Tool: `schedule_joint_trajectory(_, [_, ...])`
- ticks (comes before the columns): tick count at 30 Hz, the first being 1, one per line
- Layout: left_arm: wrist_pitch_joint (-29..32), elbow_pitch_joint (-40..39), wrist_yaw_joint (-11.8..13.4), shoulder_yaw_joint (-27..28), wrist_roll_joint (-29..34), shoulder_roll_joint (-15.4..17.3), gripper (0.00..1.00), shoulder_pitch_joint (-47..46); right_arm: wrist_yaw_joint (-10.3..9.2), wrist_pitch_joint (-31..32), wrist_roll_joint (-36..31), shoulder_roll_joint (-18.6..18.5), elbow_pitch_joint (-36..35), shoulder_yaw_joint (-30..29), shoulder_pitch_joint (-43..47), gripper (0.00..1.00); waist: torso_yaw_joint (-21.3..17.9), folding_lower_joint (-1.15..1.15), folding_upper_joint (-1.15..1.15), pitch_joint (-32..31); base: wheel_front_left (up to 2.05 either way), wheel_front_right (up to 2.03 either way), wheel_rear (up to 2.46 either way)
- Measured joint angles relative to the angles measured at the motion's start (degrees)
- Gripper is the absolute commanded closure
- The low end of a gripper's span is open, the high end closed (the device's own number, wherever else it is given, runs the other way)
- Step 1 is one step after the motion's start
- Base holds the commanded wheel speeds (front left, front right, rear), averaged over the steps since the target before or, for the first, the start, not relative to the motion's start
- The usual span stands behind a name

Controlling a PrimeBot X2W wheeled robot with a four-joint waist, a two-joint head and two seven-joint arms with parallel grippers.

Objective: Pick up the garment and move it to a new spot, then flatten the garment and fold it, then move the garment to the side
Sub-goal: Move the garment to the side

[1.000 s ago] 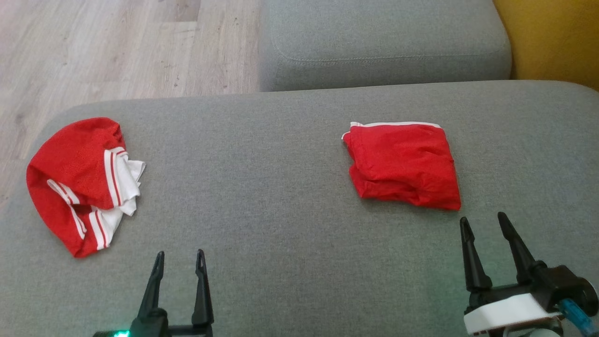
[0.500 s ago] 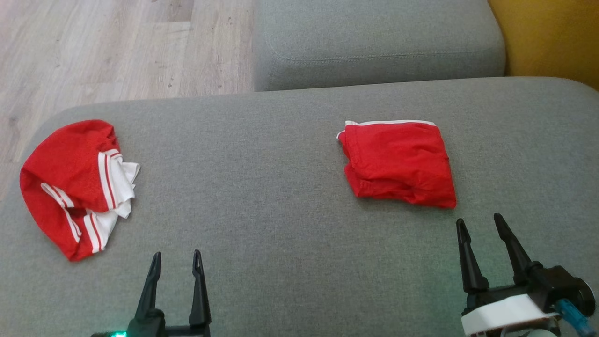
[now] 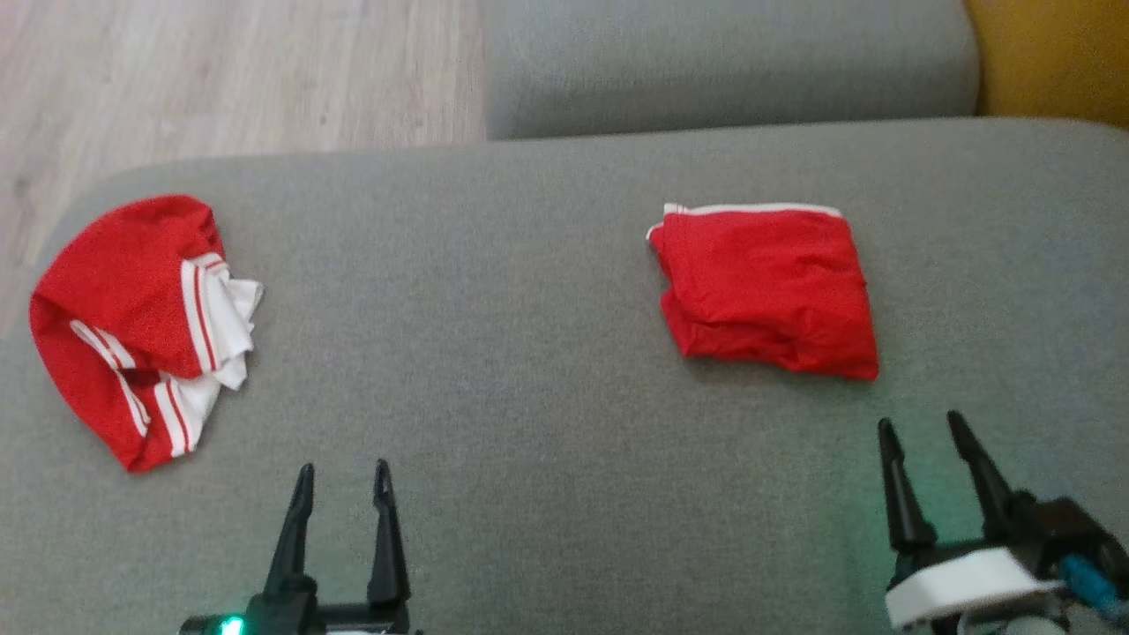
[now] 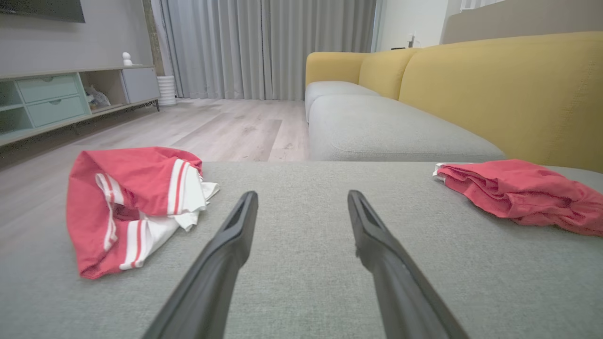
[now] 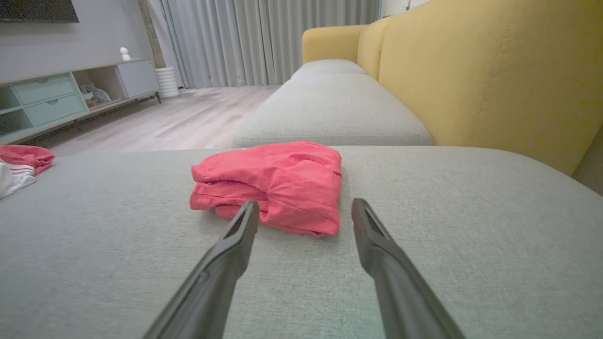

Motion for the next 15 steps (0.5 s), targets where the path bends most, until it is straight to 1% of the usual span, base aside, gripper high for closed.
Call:
schedule_joint_trajectory(2, [0.0, -0.45, -0.01, -1.01, -0.51, 0.0, 0.0, -0.93, 0.0, 0.0, 0.76, -0.66, 2.94, -0.49, -2.4, 0.0, 0.4, 0.0, 0.0, 1.47, 0.0, 0.0, 0.0])
schedule_joint_trajectory(5, [0.0, -1.51, 0.1, -2.36, 0.01, -0.05, 0.0, -3.41, 0.0, 0.33, 4.45, -1.04, 8.95, -1.79, -8.26, 0.0, 1.02, 0.01, 0.0, 3.86, 0.0, 0.0, 0.0])
schedule_joint_trajectory(8, [0.0, -1.94, 0.58, -3.8, 1.32, -0.07, 0.0, -5.86, 0.0, 5.26, 7.32, -3.22, 14.0, -1.98, -15.71, 0.0, 1.61, 0.01, 0.0, 6.23, 0.0, 0.0, 0.0])
schedule_joint_trajectory(12, [-0.01, -2.15, 1.01, -5.68, 1.76, -0.12, 0.0, -7.72, 0.0, 12.85, 14.16, -6.5, 18.53, 0.86, -25.09, 0.0, 2.32, 0.01, 0.0, 8.81, 0.0, 0.0, 0.0])
schedule_joint_trajectory(13, [-0.01, -2.15, 1.01, -5.68, 1.76, -0.12, 0.0, -7.72, 0.0, 12.85, 14.16, -6.5, 18.53, 0.86, -25.09, 0.0, 2.32, 0.01, 0.0, 8.81, 0.0, 0.0, 0.0])
schedule_joint_trajectory(15, [-0.01, -2.08, 1.07, -6.32, 1.82, -0.13, 0.0, -8.48, 0.0, 17.2, 17.88, -7.77, 21.19, 2.54, -28.46, 0.0, 2.65, 0.02, 0.0, 9.83, 0.0, 0.0, 0.0])
